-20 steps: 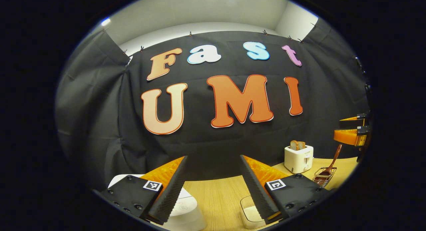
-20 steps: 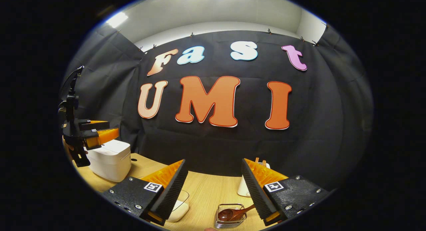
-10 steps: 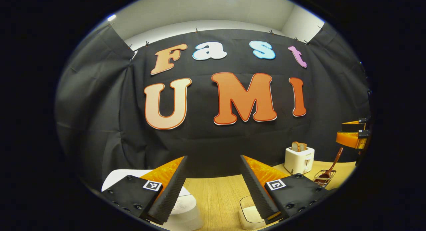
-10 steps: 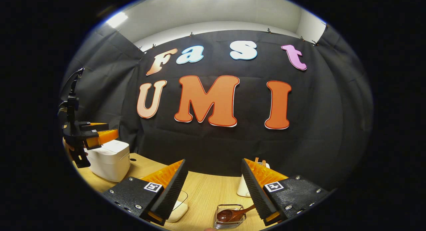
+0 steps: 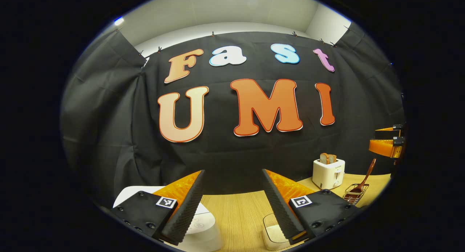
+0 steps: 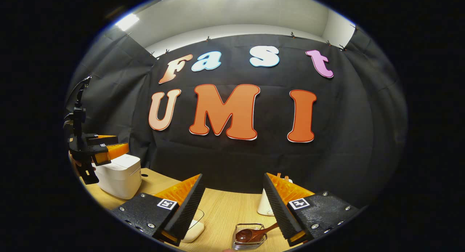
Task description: Close the left gripper, press the button to open the rice cooker; take a wooden spoon from the chopstick holder with the right hand, scoop a spoonful of rice and pour it into the rice cooker, then put the wooden spoon back into the chopstick holder.
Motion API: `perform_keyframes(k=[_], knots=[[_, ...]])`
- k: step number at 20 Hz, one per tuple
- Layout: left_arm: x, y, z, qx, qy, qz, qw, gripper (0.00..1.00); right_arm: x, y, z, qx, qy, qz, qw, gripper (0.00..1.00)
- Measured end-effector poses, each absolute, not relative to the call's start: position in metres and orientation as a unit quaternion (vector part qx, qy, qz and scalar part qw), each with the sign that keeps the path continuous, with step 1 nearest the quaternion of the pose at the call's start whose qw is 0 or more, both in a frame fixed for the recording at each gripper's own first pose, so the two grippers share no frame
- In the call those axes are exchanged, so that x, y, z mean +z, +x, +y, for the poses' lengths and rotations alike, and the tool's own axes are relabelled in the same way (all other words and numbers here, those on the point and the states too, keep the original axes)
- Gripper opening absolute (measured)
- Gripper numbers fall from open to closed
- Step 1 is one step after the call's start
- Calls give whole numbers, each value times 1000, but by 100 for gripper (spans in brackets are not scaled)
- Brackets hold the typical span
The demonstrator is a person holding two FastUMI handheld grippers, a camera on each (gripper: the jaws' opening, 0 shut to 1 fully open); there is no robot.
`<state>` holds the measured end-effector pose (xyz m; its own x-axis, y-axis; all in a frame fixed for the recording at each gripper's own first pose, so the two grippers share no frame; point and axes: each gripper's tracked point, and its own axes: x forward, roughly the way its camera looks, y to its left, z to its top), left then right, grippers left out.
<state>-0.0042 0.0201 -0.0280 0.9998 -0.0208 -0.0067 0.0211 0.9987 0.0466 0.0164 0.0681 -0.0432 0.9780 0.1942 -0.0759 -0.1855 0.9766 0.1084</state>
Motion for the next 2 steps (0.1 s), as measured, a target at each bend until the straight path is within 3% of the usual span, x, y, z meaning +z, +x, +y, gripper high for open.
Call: perform_keyframes(k=[2], knots=[[-28, -5, 16, -17, 19, 2, 1000, 98, -45, 16, 66, 95, 50, 44, 993, 96]])
